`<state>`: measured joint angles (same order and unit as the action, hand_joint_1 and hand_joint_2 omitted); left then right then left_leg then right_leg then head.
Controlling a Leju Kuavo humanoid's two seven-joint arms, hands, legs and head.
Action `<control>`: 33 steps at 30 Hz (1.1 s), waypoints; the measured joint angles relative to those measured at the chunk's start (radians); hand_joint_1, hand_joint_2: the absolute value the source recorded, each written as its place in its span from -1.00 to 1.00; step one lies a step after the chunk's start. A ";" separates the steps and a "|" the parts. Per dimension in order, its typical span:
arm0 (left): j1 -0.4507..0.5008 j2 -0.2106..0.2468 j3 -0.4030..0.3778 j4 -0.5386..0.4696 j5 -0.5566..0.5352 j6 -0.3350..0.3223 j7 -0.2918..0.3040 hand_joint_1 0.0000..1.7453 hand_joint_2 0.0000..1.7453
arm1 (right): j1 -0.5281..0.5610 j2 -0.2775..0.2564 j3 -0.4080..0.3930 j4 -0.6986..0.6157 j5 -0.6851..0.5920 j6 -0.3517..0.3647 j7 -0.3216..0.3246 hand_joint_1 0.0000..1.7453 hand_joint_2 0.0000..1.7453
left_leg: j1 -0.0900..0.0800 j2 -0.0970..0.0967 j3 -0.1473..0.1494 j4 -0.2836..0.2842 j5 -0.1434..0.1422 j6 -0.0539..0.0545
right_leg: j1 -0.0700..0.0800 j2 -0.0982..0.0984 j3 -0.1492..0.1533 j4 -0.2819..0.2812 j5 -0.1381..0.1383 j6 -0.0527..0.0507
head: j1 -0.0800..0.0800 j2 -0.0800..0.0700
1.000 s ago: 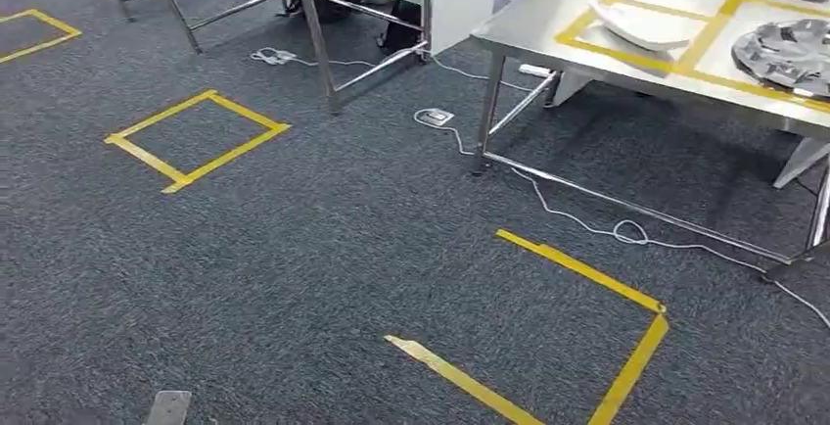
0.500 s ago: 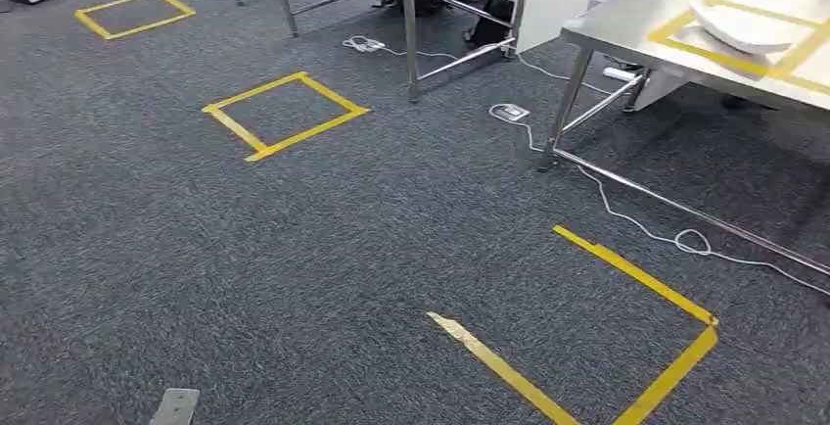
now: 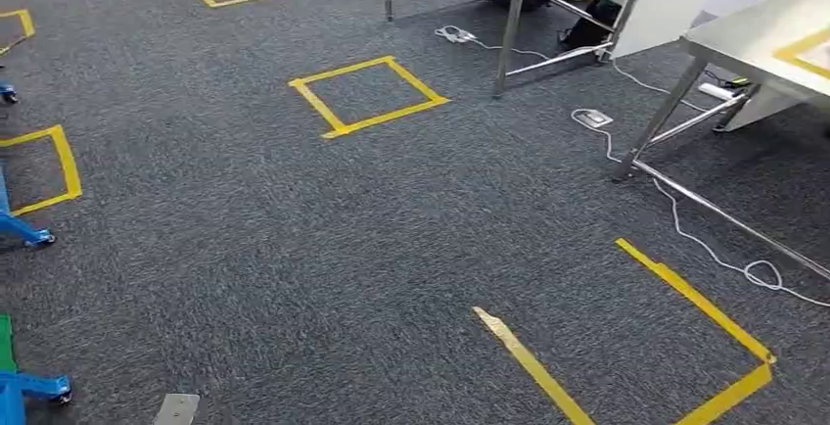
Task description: Take the parts from the cabinet and place them on the table.
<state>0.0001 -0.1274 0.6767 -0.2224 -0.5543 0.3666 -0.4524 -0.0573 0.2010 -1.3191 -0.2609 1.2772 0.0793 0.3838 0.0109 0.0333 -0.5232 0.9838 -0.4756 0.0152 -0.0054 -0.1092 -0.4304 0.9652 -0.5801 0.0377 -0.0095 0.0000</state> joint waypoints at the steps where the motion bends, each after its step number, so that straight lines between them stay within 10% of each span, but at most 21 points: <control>1: -0.003 0.000 0.000 0.000 0.000 0.000 0.000 -1.00 -1.00 | 0.002 0.000 0.003 0.000 0.000 0.000 0.000 -1.00 -1.00 | 0.000 -0.011 -0.007 0.000 0.004 0.007 | -0.003 0.061 -0.029 0.060 -0.038 0.001 | 0.009 0.000; 3: -0.009 0.002 0.000 0.000 0.000 0.000 -0.001 -1.00 -1.00 | 0.009 0.000 0.004 0.000 0.001 0.000 -0.019 -1.00 -1.00 | -0.007 -0.038 -0.019 0.000 0.009 0.015 | -0.005 0.104 -0.123 0.244 -0.113 0.001 | 0.010 0.000; 5: -0.007 0.002 0.000 0.000 0.000 0.000 -0.001 -1.00 -1.00 | 0.011 0.000 0.005 0.000 0.001 0.000 -0.019 -1.00 -1.00 | -0.014 -0.063 -0.024 0.002 0.012 0.019 | -0.004 0.108 -0.178 0.328 -0.118 -0.001 | 0.010 0.000; 8: -0.005 0.001 0.000 0.000 -0.003 0.000 -0.001 -1.00 -1.00 | 0.011 0.000 0.007 0.000 0.008 0.000 -0.019 -1.00 -1.00 | -0.022 -0.105 -0.023 0.008 0.013 0.019 | -0.004 0.127 -0.099 0.127 0.028 -0.017 | 0.010 0.000; 9: -0.006 0.000 0.000 0.000 -0.005 -0.001 -0.001 -1.00 -1.00 | 0.011 0.000 0.010 0.000 0.012 -0.002 -0.019 -1.00 -1.00 | -0.021 -0.115 -0.024 0.009 0.014 0.017 | -0.004 0.167 -0.066 0.047 0.060 -0.024 | 0.010 0.000; 10: -0.007 -0.001 0.000 0.000 -0.010 -0.002 0.001 -1.00 -1.00 | 0.010 0.000 0.013 -0.001 0.018 -0.003 -0.023 -1.00 -1.00 | -0.023 -0.123 -0.029 0.010 0.017 0.011 | -0.007 0.215 -0.060 0.029 0.045 -0.029 | 0.006 0.000; 14: -0.006 0.002 0.000 0.001 -0.022 -0.005 0.005 -1.00 -1.00 | 0.012 0.004 0.019 -0.002 0.023 -0.005 -0.040 -1.00 -1.00 | -0.015 -0.172 -0.053 0.013 0.035 -0.018 | -0.003 0.177 -0.050 0.009 0.055 -0.035 | 0.007 0.000; 17: -0.011 0.000 -0.001 0.002 -0.024 -0.005 0.007 -1.00 -1.00 | 0.020 0.006 0.021 -0.005 0.024 -0.006 -0.045 -1.00 -1.00 | -0.014 -0.068 -0.111 0.141 -0.054 -0.029 | -0.008 0.126 -0.045 -0.004 0.062 -0.041 | -0.002 0.000; 20: -0.011 0.002 -0.001 0.003 -0.026 -0.006 0.007 -1.00 -1.00 | 0.029 0.006 0.021 -0.006 0.027 -0.003 -0.048 -1.00 -1.00 | -0.003 -0.043 -0.191 0.330 -0.122 -0.046 | -0.007 0.072 -0.052 -0.004 0.054 -0.043 | -0.001 0.000; 23: -0.006 0.005 0.000 0.003 -0.031 -0.006 0.007 -1.00 -1.00 | 0.028 0.009 0.021 -0.011 0.028 0.005 -0.048 -1.00 -1.00 | 0.010 -0.023 -0.095 0.166 -0.030 -0.054 | -0.009 0.035 -0.041 -0.004 0.045 -0.035 | -0.001 0.000; 25: -0.010 0.006 -0.001 0.003 -0.033 -0.006 0.007 -1.00 -1.00 | 0.029 0.011 0.021 -0.017 0.028 0.010 -0.048 -1.00 -1.00 | 0.004 0.043 -0.014 0.031 -0.009 -0.057 | -0.004 0.014 -0.029 -0.003 0.033 -0.019 | -0.002 0.000; 29: -0.002 0.007 -0.001 0.003 -0.039 -0.005 0.007 -1.00 -1.00 | 0.019 0.015 0.021 -0.024 0.031 0.015 -0.052 -1.00 -1.00 | -0.008 0.003 -0.023 0.027 -0.010 -0.014 | -0.008 -0.017 -0.007 -0.002 0.025 0.003 | 0.000 0.000; 31: -0.001 0.008 0.000 0.004 -0.041 -0.003 0.008 -1.00 -1.00 | 0.018 0.017 0.021 -0.029 0.032 0.017 -0.050 -1.00 -1.00 | -0.003 -0.013 -0.017 0.020 -0.008 0.001 | -0.015 0.063 -0.032 0.040 -0.012 0.011 | 0.004 0.000; 33: -0.009 0.010 0.000 0.004 -0.042 -0.002 0.007 -1.00 -1.00 | 0.024 0.019 0.021 -0.029 0.035 0.021 -0.059 -1.00 -1.00 | -0.005 -0.036 -0.018 0.020 -0.010 0.010 | -0.014 0.098 -0.121 0.210 -0.080 0.008 | 0.008 0.000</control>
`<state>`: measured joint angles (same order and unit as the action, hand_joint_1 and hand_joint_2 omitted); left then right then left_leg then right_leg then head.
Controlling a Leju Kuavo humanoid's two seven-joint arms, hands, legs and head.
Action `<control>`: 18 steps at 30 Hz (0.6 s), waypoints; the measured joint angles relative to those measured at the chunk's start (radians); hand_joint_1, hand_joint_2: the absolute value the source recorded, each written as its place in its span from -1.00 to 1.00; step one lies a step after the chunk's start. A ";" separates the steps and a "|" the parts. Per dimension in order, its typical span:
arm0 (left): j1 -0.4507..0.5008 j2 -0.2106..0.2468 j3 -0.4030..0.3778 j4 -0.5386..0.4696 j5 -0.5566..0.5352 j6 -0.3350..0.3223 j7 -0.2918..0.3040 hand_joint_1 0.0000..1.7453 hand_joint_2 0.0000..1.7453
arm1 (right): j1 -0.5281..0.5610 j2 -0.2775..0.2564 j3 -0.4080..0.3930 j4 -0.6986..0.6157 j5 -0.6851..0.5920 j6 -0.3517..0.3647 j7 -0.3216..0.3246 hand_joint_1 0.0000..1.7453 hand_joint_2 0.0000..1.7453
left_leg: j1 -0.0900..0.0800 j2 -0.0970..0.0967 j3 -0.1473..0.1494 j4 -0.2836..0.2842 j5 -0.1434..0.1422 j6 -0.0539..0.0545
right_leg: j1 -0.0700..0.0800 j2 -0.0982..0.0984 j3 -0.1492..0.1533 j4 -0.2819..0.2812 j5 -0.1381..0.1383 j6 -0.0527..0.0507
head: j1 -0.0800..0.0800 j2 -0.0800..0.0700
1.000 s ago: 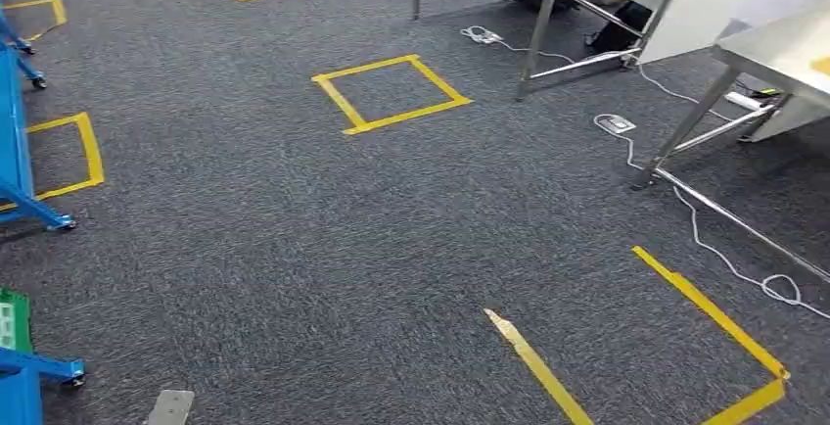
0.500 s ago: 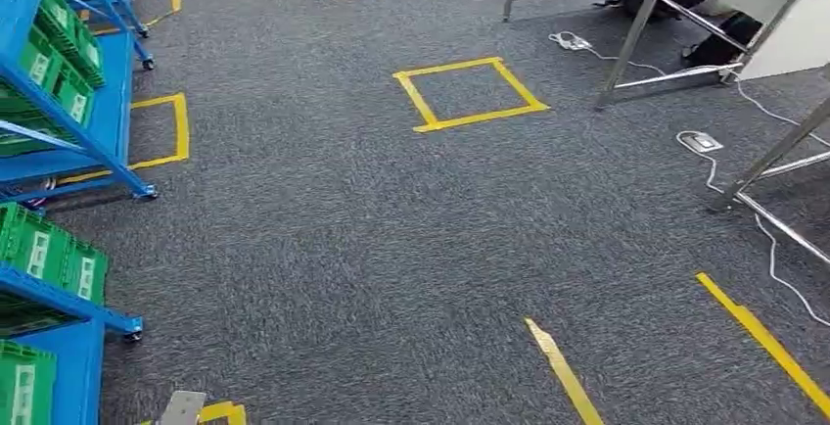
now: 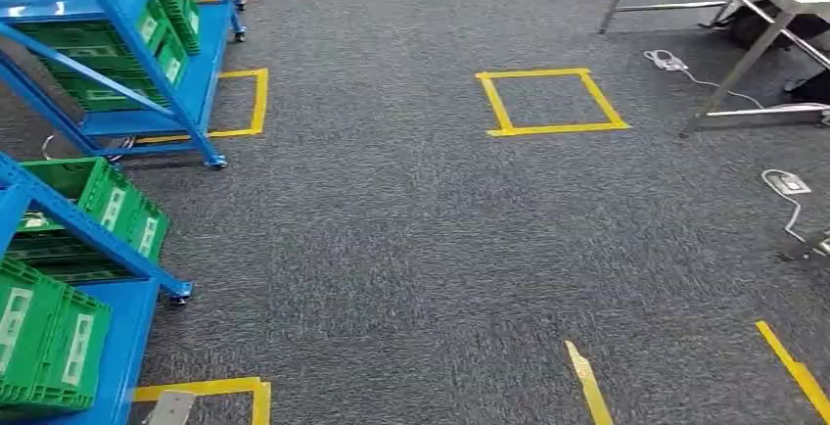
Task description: Take the parts from the cabinet and place them on the table.
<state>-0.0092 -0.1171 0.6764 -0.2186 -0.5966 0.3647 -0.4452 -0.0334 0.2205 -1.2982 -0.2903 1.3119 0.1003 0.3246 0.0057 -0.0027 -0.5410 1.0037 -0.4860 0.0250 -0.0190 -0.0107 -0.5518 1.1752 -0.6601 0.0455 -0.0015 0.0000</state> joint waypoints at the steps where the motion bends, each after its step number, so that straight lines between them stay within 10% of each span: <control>1: 0.000 0.000 0.000 0.000 -0.002 0.001 -0.001 -1.00 -1.00 | 0.003 0.000 0.000 -0.001 0.002 0.000 0.000 -1.00 -1.00 | -0.003 -0.013 0.001 0.000 -0.002 0.004 | 0.001 0.006 -0.058 0.095 -0.024 -0.002 | 0.000 0.000; 3: 0.002 -0.001 0.000 0.000 -0.004 0.001 -0.001 -1.00 -1.00 | 0.005 0.000 0.000 -0.001 0.003 0.000 0.000 -1.00 -1.00 | -0.009 -0.038 0.008 0.000 -0.006 0.008 | 0.003 0.009 -0.111 0.140 0.002 -0.008 | -0.001 0.000; 6: 0.002 -0.001 0.000 0.000 -0.011 0.005 -0.003 -1.00 -1.00 | 0.005 0.000 0.000 -0.003 0.003 0.001 0.001 -1.00 -1.00 | -0.011 -0.080 0.029 0.001 -0.017 0.005 | 0.009 0.038 -0.047 -0.075 0.166 -0.027 | 0.000 0.000; 7: 0.002 -0.003 0.000 0.000 -0.019 0.010 -0.005 -1.00 -1.00 | 0.005 0.000 0.000 -0.004 0.003 0.001 0.000 -1.00 -1.00 | -0.008 -0.091 0.025 0.001 -0.021 0.002 | 0.008 0.095 -0.028 -0.126 0.182 -0.033 | 0.000 0.000; 8: -0.002 -0.002 -0.001 0.001 -0.029 0.020 -0.009 -1.00 -1.00 | 0.004 0.000 0.000 -0.005 0.003 0.002 -0.009 -1.00 -1.00 | -0.011 -0.104 0.022 0.006 -0.024 -0.004 | 0.005 0.110 -0.023 -0.148 0.176 -0.034 | -0.005 0.000; 12: 0.003 -0.002 -0.004 0.002 -0.053 0.030 -0.031 -1.00 -1.00 | 0.004 0.002 0.000 -0.008 0.006 0.002 -0.022 -1.00 -1.00 | -0.001 -0.140 0.008 0.002 -0.020 -0.031 | 0.005 0.070 0.003 -0.180 0.166 -0.038 | 0.001 0.000; 13: 0.005 -0.003 -0.006 0.002 -0.055 0.031 -0.037 -1.00 -1.00 | 0.004 0.003 -0.001 -0.010 0.006 0.002 -0.020 -1.00 -1.00 | -0.006 -0.079 0.002 0.025 -0.039 -0.034 | 0.004 0.054 0.012 -0.187 0.167 -0.043 | 0.001 0.000; 15: -0.002 -0.003 -0.011 0.002 -0.063 0.031 -0.043 -1.00 -1.00 | 0.007 0.003 0.000 -0.010 0.007 0.002 -0.020 -1.00 -1.00 | -0.004 -0.020 -0.063 0.154 -0.109 -0.043 | 0.008 0.023 0.019 -0.189 0.162 -0.050 | -0.005 0.000; 18: -0.005 -0.003 -0.012 0.002 -0.065 0.031 -0.044 -1.00 -1.00 | 0.007 0.003 0.000 -0.010 0.008 0.003 -0.022 -1.00 -1.00 | -0.002 -0.010 -0.108 0.240 -0.144 -0.047 | 0.009 0.004 0.022 -0.189 0.157 -0.052 | -0.003 0.000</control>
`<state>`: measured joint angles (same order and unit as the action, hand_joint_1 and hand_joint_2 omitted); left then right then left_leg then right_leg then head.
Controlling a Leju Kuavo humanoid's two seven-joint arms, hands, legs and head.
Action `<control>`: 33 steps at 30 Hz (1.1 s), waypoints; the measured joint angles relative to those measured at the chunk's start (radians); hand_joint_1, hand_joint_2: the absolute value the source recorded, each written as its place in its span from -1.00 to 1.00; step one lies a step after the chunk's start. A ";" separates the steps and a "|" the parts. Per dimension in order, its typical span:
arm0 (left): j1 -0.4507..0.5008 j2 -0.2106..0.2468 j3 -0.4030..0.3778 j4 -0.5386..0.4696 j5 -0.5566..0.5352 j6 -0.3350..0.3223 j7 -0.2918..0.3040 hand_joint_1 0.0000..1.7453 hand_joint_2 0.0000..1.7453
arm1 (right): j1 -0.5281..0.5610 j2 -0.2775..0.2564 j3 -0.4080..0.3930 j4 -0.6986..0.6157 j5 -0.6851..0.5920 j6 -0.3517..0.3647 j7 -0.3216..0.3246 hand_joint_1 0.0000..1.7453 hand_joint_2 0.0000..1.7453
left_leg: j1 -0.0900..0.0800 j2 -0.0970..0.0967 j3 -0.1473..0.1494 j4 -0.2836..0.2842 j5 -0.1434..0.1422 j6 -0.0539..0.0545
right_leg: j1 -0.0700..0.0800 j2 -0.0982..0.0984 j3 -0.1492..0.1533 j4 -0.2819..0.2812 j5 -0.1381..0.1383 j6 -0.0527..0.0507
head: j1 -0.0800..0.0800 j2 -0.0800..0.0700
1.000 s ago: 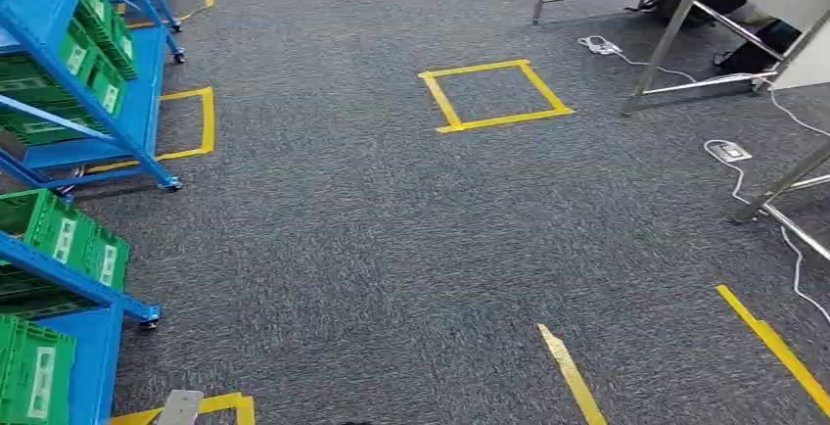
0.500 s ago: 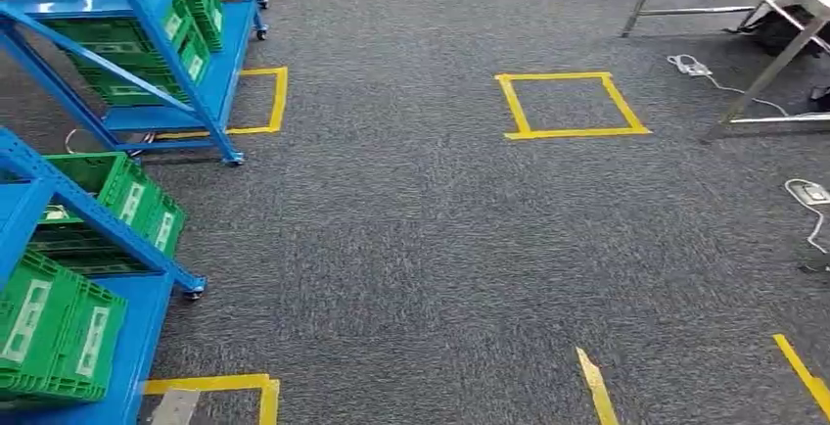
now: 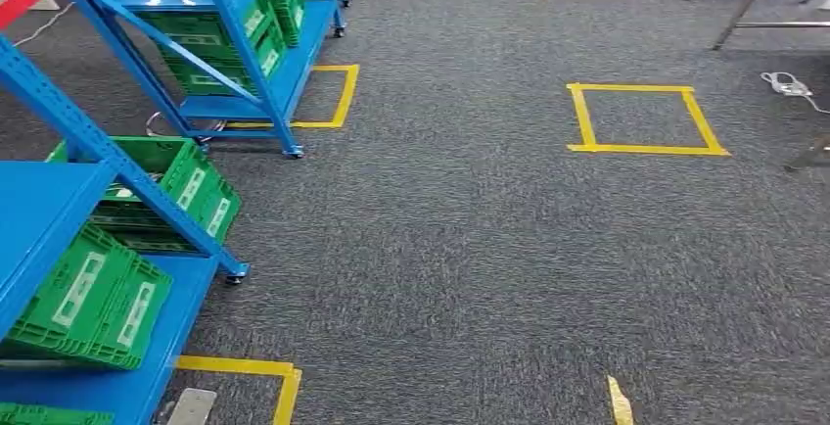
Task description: Take the parts from the cabinet and place them on the table.
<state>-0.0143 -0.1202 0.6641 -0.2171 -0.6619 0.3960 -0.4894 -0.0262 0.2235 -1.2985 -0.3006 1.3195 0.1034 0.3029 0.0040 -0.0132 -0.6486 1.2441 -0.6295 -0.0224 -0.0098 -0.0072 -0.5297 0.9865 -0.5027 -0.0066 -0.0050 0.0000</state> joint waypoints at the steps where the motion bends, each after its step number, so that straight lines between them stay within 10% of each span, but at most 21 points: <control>1: 0.000 0.000 0.000 0.000 0.000 0.000 0.000 -1.00 -1.00 | 0.000 0.000 0.000 0.000 0.000 0.000 0.000 -1.00 -1.00 | 0.000 0.000 0.000 0.000 0.000 0.000 | 0.000 0.000 0.000 0.000 0.000 0.000 | 0.000 0.000; 4: 0.001 0.000 -0.003 0.000 -0.004 0.000 0.000 -1.00 -1.00 | -0.001 0.000 0.000 0.000 0.000 0.000 0.000 -1.00 -1.00 | 0.002 0.004 -0.039 0.072 -0.016 -0.004 | 0.001 -0.020 0.003 0.000 -0.004 0.000 | -0.001 0.000; 5: 0.007 0.001 -0.006 0.000 -0.006 0.001 0.000 -1.00 -1.00 | -0.002 0.000 0.000 0.000 0.001 0.000 0.000 -1.00 -1.00 | 0.006 0.016 0.031 -0.081 0.106 -0.005 | 0.001 -0.059 0.020 0.001 -0.016 0.005 | -0.001 0.000; 6: 0.003 0.001 -0.006 0.000 -0.006 0.001 0.000 -1.00 -1.00 | -0.003 0.000 0.000 0.000 0.001 0.000 0.000 -1.00 -1.00 | -0.007 0.091 0.106 -0.225 0.139 0.003 | 0.008 -0.078 0.027 0.002 -0.027 0.016 | 0.000 0.000; 10: 0.006 0.001 -0.006 0.000 -0.006 0.003 0.000 -1.00 -1.00 | -0.010 0.000 0.000 0.000 0.002 -0.004 -0.001 -1.00 -1.00 | -0.013 0.053 0.100 -0.232 0.141 0.032 | 0.006 -0.111 0.044 -0.002 -0.035 0.034 | 0.002 0.000; 13: 0.004 0.002 -0.006 0.001 -0.008 0.008 0.000 -1.00 -1.00 | -0.011 0.002 0.000 0.000 0.006 -0.009 0.000 -1.00 -1.00 | -0.003 0.023 0.105 -0.243 0.151 0.052 | 0.000 -0.018 -0.010 0.109 -0.112 0.047 | 0.013 0.000; 16: 0.003 0.001 -0.006 0.001 -0.009 0.010 0.000 -1.00 -1.00 | -0.007 0.003 0.000 0.000 0.010 -0.011 -0.002 -1.00 -1.00 | -0.006 -0.015 0.104 -0.243 0.151 0.054 | 0.000 0.005 -0.132 0.333 -0.184 0.046 | 0.013 0.000; 18: 0.005 0.001 -0.006 0.002 -0.009 0.010 0.000 -1.00 -1.00 | -0.007 0.002 0.000 0.000 0.011 -0.012 0.001 -1.00 -1.00 | -0.007 -0.041 0.108 -0.242 0.149 0.054 | 0.000 0.007 -0.125 0.280 -0.117 0.041 | 0.013 0.000; 20: 0.004 0.000 -0.006 0.002 -0.009 0.010 -0.001 -1.00 -1.00 | -0.007 0.002 0.000 0.000 0.012 -0.013 0.000 -1.00 -1.00 | -0.006 -0.069 0.116 -0.242 0.145 0.049 | -0.002 0.039 -0.048 0.096 -0.010 0.035 | 0.013 0.000; 21: 0.003 0.000 -0.006 0.002 -0.009 0.010 -0.001 -1.00 -1.00 | -0.007 0.002 0.000 0.000 0.012 -0.013 0.000 -1.00 -1.00 | -0.007 -0.079 0.115 -0.241 0.142 0.045 | -0.003 0.090 -0.028 0.041 -0.002 0.032 | 0.013 0.000; 25: 0.008 0.000 -0.006 0.002 -0.010 0.010 -0.001 -1.00 -1.00 | -0.010 0.003 0.000 0.000 0.013 -0.013 -0.012 -1.00 -1.00 | 0.000 -0.118 0.100 -0.239 0.143 0.019 | 0.001 0.064 -0.005 0.017 -0.014 0.019 | 0.012 0.000; 26: 0.009 0.003 -0.006 0.002 -0.010 0.010 -0.001 -1.00 -1.00 | -0.009 0.005 0.000 0.000 0.013 -0.013 -0.009 -1.00 -1.00 | 0.000 -0.115 0.101 -0.233 0.138 0.016 | -0.007 0.049 0.000 0.007 -0.010 0.013 | 0.011 0.000; 29: 0.003 0.000 -0.006 0.003 -0.011 0.011 -0.002 -1.00 -1.00 | -0.004 0.005 0.000 0.000 0.013 -0.015 -0.009 -1.00 -1.00 | -0.003 -0.005 0.024 -0.072 0.050 0.002 | -0.001 0.005 0.014 0.004 -0.021 -0.001 | 0.005 0.000; 31: 0.003 0.000 -0.006 0.003 -0.012 0.011 -0.003 -1.00 -1.00 | -0.005 0.005 0.000 0.000 0.013 -0.015 -0.009 -1.00 -1.00 | -0.001 0.004 -0.051 0.075 -0.001 -0.002 | 0.002 -0.025 0.021 0.004 -0.031 -0.003 | 0.004 0.000; 33: 0.009 0.000 -0.006 0.003 -0.012 0.011 -0.003 -1.00 -1.00 | -0.006 0.005 0.000 0.000 0.013 -0.016 -0.009 -1.00 -1.00 | -0.001 0.007 -0.043 0.050 0.046 0.000 | 0.004 -0.049 0.032 0.004 -0.042 -0.001 | 0.004 0.000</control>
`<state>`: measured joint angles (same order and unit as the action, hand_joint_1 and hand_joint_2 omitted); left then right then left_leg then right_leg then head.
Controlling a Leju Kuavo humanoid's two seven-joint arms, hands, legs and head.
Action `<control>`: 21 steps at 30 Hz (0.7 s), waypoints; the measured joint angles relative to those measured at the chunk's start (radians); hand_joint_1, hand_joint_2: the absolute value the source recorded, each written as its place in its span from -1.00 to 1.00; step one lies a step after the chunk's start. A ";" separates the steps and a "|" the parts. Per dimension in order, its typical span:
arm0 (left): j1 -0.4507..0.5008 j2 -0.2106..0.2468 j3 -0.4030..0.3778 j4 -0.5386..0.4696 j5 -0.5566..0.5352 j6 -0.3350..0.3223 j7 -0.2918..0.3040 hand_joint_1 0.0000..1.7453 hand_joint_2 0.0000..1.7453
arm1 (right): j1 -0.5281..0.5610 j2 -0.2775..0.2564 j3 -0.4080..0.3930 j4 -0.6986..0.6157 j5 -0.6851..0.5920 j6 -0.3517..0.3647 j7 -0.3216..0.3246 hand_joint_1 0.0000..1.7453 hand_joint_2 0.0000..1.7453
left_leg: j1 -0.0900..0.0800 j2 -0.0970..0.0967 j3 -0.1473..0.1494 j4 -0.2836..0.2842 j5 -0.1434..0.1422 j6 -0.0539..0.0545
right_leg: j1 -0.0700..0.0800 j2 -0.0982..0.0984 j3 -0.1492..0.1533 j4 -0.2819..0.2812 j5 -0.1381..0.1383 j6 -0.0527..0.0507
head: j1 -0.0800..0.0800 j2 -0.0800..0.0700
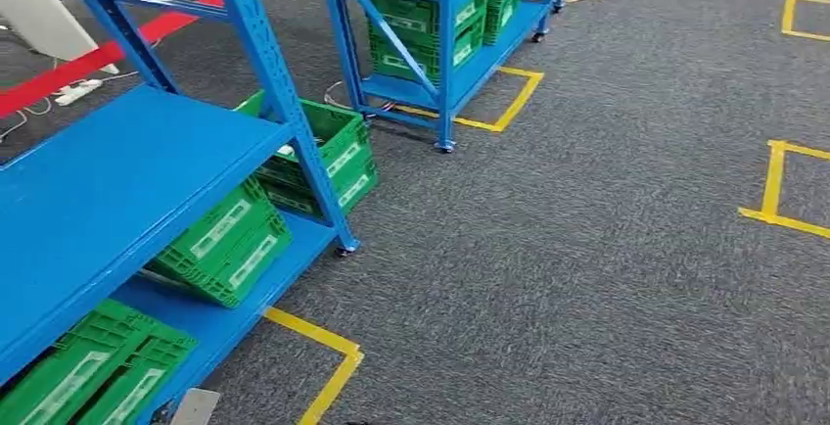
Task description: Take the parts from the cabinet and place them on the table.
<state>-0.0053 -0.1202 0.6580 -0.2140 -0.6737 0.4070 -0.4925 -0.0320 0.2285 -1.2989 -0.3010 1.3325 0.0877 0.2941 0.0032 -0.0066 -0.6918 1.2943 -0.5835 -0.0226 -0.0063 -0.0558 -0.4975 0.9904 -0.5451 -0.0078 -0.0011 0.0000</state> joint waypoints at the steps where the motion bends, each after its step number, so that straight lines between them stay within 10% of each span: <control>1: 0.002 0.000 0.000 0.000 0.000 0.000 -0.001 -1.00 -1.00 | -0.001 0.000 0.000 0.000 0.000 0.000 0.000 -1.00 -1.00 | 0.000 0.005 0.032 -0.070 0.048 0.004 | 0.000 -0.011 0.012 0.000 -0.007 0.002 | 0.000 0.000; 3: 0.001 0.001 0.000 0.000 -0.001 0.000 -0.003 -1.00 -1.00 | 0.000 0.000 0.000 0.000 0.000 0.000 0.000 -1.00 -1.00 | -0.008 0.068 0.112 -0.239 0.123 0.019 | 0.002 -0.035 0.026 0.000 -0.025 0.009 | 0.001 0.000; 4: -0.002 0.001 0.000 0.000 -0.003 0.000 -0.004 -1.00 -1.00 | 0.001 0.000 0.000 0.000 0.000 0.000 0.000 -1.00 -1.00 | -0.020 0.087 0.127 -0.261 0.099 0.023 | 0.010 -0.045 0.031 0.003 -0.038 0.016 | 0.000 0.000; 8: 0.002 0.002 0.000 0.000 -0.006 0.002 -0.006 -1.00 -1.00 | -0.012 0.001 0.000 0.000 0.002 0.000 -0.002 -1.00 -1.00 | -0.016 0.038 0.136 -0.268 0.092 0.053 | 0.002 -0.071 0.062 0.011 -0.040 0.037 | 0.003 0.000; 10: 0.000 0.003 0.000 0.001 -0.006 0.002 -0.006 -1.00 -1.00 | -0.014 0.001 0.000 0.000 0.003 0.000 0.002 -1.00 -1.00 | -0.011 0.022 0.150 -0.277 0.089 0.062 | -0.002 0.025 0.020 0.081 -0.074 0.043 | 0.011 0.000; 14: -0.004 0.002 0.000 0.001 -0.006 0.002 -0.007 -1.00 -1.00 | -0.005 0.001 0.000 0.000 0.003 -0.001 -0.011 -1.00 -1.00 | -0.010 -0.030 0.163 -0.276 0.077 0.070 | -0.005 0.054 -0.159 0.321 -0.157 0.052 | 0.011 0.000; 16: 0.000 0.000 0.000 0.002 -0.007 0.002 -0.007 -1.00 -1.00 | -0.002 0.001 0.000 0.000 0.003 -0.001 -0.008 -1.00 -1.00 | -0.008 -0.058 0.182 -0.276 0.064 0.064 | -0.005 0.056 -0.158 0.245 -0.086 0.049 | 0.011 0.000; 18: -0.002 0.000 0.000 0.002 -0.009 0.002 -0.009 -1.00 -1.00 | 0.000 0.001 0.000 0.000 0.003 -0.001 -0.008 -1.00 -1.00 | -0.003 -0.086 0.201 -0.276 0.049 0.055 | -0.008 0.092 -0.114 0.075 0.050 0.049 | 0.013 0.000; 19: -0.004 0.000 0.000 0.002 -0.009 0.002 -0.010 -1.00 -1.00 | 0.000 0.001 -0.001 0.000 0.003 -0.001 -0.009 -1.00 -1.00 | -0.003 -0.097 0.205 -0.272 0.043 0.049 | -0.009 0.134 -0.118 0.054 0.051 0.044 | 0.017 0.000; 20: -0.005 0.000 0.000 0.002 -0.010 0.002 -0.011 -1.00 -1.00 | -0.002 0.001 -0.001 0.000 0.003 -0.001 -0.028 -1.00 -1.00 | 0.000 -0.108 0.192 -0.274 0.041 0.043 | -0.005 0.129 -0.114 0.052 0.016 0.032 | 0.018 0.000; 21: -0.003 -0.001 0.000 0.003 -0.011 0.001 -0.011 -1.00 -1.00 | 0.000 0.001 -0.001 0.000 0.003 -0.001 -0.036 -1.00 -1.00 | 0.003 -0.117 0.191 -0.275 0.038 0.034 | -0.003 0.122 -0.103 0.051 0.054 0.022 | 0.015 0.000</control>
<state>-0.0083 -0.1213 0.6584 -0.2113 -0.6844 0.4082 -0.5035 -0.0320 0.2293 -1.2997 -0.3010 1.3355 0.0866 0.2578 0.0066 -0.1236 -0.5013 1.0193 -0.5459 0.0117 -0.0097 0.0665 -0.6006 1.0412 -0.4914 0.0145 0.0141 0.0000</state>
